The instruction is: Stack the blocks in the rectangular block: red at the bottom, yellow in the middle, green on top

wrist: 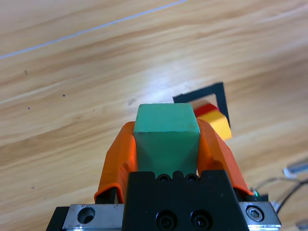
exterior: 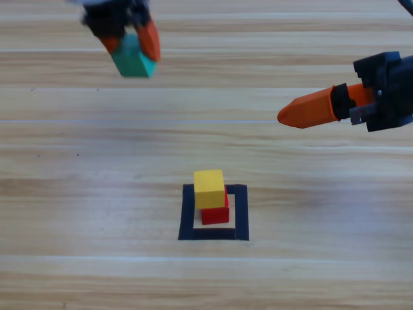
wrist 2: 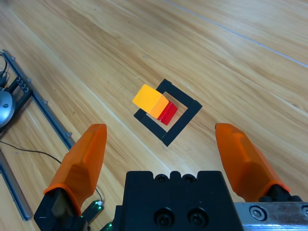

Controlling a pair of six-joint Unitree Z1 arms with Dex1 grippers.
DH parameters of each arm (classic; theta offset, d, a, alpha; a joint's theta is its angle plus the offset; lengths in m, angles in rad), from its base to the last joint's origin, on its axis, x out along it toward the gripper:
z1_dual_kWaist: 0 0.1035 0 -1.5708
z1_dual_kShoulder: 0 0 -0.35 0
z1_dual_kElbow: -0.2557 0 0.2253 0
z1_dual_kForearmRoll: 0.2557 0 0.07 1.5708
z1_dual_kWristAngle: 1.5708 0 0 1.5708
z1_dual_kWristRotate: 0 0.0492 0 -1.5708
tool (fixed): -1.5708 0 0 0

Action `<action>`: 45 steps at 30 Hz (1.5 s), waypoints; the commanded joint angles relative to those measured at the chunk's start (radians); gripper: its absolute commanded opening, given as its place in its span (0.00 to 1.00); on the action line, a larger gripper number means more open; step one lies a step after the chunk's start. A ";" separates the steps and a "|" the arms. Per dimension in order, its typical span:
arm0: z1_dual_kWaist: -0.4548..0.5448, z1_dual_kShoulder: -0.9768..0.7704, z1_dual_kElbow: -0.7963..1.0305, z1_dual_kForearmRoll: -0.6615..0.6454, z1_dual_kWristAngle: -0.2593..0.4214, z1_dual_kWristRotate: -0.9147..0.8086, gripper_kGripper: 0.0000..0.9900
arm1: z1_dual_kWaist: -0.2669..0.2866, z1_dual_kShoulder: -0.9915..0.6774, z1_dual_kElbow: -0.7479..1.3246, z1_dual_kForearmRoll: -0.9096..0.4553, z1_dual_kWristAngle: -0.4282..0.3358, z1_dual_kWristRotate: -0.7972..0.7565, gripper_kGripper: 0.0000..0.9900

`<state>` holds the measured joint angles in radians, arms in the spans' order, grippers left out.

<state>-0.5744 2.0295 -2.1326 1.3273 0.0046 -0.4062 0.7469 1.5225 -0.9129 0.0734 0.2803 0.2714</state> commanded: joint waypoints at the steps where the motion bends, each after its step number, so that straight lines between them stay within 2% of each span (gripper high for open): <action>1: -0.085 -0.040 0.089 0.029 -0.011 0.056 0.02 | -0.026 0.030 0.002 -0.006 0.014 0.014 1.00; 6: -0.220 0.009 0.109 0.067 0.031 -0.005 0.00 | -0.026 0.011 0.002 0.005 0.014 0.008 1.00; 12: -0.303 0.029 0.072 0.079 0.028 -0.071 0.00 | -0.026 0.004 0.016 0.003 0.014 0.003 1.00; 25: -0.311 0.066 0.069 0.084 0.107 -0.496 0.02 | -0.026 0.001 0.040 0.005 0.017 0.006 1.00; 33: -0.317 0.118 0.063 0.086 0.141 -0.546 0.03 | -0.026 0.007 0.046 -0.001 0.019 0.006 1.00; 45: -0.335 0.175 -0.006 0.086 0.147 -0.565 0.03 | -0.026 0.010 0.072 -0.023 0.017 0.005 1.00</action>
<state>-0.8763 2.1300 -2.1138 1.4058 0.1400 -0.9608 0.7469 1.5223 -0.8666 0.0735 0.2813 0.2837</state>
